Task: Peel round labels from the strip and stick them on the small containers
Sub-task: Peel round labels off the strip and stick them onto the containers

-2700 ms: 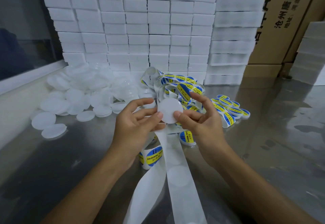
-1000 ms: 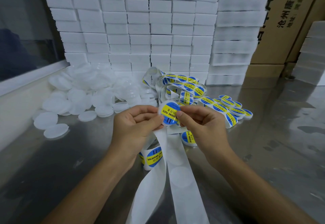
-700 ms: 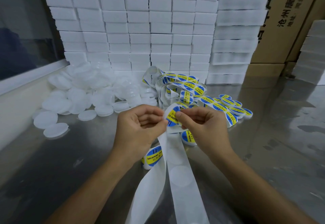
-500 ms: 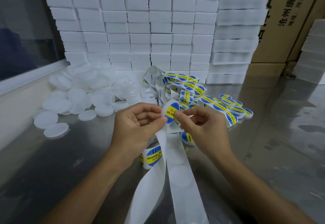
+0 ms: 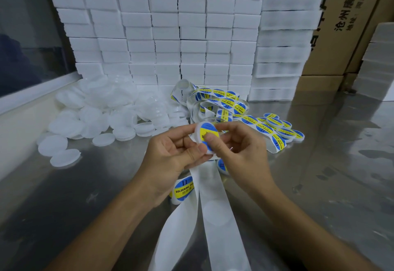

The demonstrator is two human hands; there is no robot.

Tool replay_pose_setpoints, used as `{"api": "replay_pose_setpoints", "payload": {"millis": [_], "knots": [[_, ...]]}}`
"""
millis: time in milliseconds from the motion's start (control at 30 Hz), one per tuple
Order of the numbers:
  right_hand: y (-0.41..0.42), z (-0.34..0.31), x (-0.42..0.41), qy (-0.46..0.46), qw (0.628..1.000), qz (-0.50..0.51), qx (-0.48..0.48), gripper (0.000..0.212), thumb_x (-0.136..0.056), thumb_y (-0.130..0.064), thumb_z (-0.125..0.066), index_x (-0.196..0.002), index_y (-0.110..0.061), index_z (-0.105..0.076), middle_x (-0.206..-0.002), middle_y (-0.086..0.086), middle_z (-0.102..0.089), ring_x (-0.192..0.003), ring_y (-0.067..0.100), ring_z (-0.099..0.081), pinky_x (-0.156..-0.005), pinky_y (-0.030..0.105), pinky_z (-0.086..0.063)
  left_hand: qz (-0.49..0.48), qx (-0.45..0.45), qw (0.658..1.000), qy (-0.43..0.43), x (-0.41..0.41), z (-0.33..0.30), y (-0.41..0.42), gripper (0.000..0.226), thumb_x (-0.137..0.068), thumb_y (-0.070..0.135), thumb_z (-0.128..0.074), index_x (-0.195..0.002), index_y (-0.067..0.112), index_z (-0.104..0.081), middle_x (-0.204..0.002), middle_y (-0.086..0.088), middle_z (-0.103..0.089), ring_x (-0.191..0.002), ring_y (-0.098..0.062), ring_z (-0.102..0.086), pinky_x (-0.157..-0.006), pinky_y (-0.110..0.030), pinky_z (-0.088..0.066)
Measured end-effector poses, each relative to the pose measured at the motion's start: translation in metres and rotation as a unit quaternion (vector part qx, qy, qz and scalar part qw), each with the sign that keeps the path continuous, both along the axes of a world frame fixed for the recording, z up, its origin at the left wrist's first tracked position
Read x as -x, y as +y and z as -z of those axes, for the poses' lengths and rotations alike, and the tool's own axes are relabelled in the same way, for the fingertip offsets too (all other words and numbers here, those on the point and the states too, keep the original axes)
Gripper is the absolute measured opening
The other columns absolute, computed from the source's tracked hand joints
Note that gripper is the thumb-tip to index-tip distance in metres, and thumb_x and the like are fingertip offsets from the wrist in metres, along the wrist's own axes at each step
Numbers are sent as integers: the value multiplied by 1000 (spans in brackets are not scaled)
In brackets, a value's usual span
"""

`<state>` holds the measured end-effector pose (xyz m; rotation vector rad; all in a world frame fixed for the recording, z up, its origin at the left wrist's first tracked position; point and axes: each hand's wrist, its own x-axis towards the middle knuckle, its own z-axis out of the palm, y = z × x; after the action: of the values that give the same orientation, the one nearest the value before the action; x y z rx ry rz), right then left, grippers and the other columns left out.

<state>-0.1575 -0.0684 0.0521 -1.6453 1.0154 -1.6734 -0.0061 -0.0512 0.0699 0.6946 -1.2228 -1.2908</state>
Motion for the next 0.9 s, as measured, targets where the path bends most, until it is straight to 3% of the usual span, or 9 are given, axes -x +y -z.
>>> {"api": "replay_pose_setpoints", "payload": {"millis": [100, 233, 333, 433, 500, 633, 733, 800, 900], "knots": [[1, 1, -5, -8, 999, 9, -37, 46, -63, -57, -77, -85, -20, -60, -59, -1, -63, -53, 15, -58, -52, 29, -48, 0, 19, 999, -46, -2, 1, 1, 43, -67, 7, -70, -110, 12, -72, -92, -44, -54, -86, -40, -69, -75, -31, -58], [-2, 0, -2, -20, 998, 37, -39, 36, -82, -41, -67, -72, -10, -51, -53, 3, -62, -42, 13, -54, -44, 26, -44, 17, 56, 992, -108, 0, 4, 2, 42, -71, 6, -68, -112, 15, -69, -77, -28, -58, -83, -29, -68, -77, -28, -57], [1, -2, -1, -42, 998, 34, -36, 39, -78, -43, -70, -69, -10, -50, -51, 6, -60, -41, 14, -52, -42, 22, -41, 1, 81, 985, -150, 0, 4, 1, 42, -78, -8, -66, -115, 13, -67, -77, -30, -59, -79, -21, -64, -78, -27, -56], [4, -3, -4, -28, 999, -7, -30, 29, -75, -37, -76, -82, -16, -58, -62, 18, -64, -52, 33, -56, -52, 43, -51, -9, 86, 985, -148, -2, 5, 0, 40, -80, -12, -64, -114, 9, -69, -72, -25, -55, -79, -27, -64, -80, -29, -56], [5, -6, -5, -34, 998, -57, -23, 31, -70, -31, -77, -94, -18, -63, -73, 20, -68, -60, 40, -60, -57, 49, -54, -3, 63, 992, -105, -3, 5, 0, 40, -79, -6, -65, -117, 7, -68, -83, -34, -55, -86, -39, -68, -79, -30, -57], [3, -14, 5, -14, 991, -127, -43, 44, -67, -21, -77, -108, -15, -64, -73, 7, -72, -60, 25, -68, -59, 37, -59, -21, 19, 999, -35, -4, 3, -3, 34, -70, 8, -67, -104, 6, -70, -90, -34, -63, -86, -35, -72, -74, -30, -58], [2, -14, 12, 1, 995, -83, -48, 33, -66, -30, -79, -86, -12, -59, -52, 11, -62, -37, 17, -52, -41, 23, -44, -42, 42, 994, -90, -4, 4, -4, 16, -80, 4, -64, -92, 11, -72, -83, -12, -74, -78, -19, -72, -69, -22, -56], [1, -11, 10, -7, 999, -35, -32, 40, -67, -40, -77, -68, -13, -48, -45, 23, -46, -32, 15, -35, -36, 18, -30, -43, 72, 984, -157, -1, 5, -3, 20, -87, -3, -59, -91, 12, -72, -82, -6, -75, -75, -13, -70, -68, -18, -54], [0, -8, 6, -31, 998, -49, -27, 36, -76, -36, -71, -67, -13, -44, -42, 14, -47, -30, 17, -37, -35, 16, -29, -49, 75, 982, -165, 0, 4, -1, 23, -89, -3, -57, -88, 15, -71, -78, 3, -75, -72, -7, -70, -65, -15, -52]]}}
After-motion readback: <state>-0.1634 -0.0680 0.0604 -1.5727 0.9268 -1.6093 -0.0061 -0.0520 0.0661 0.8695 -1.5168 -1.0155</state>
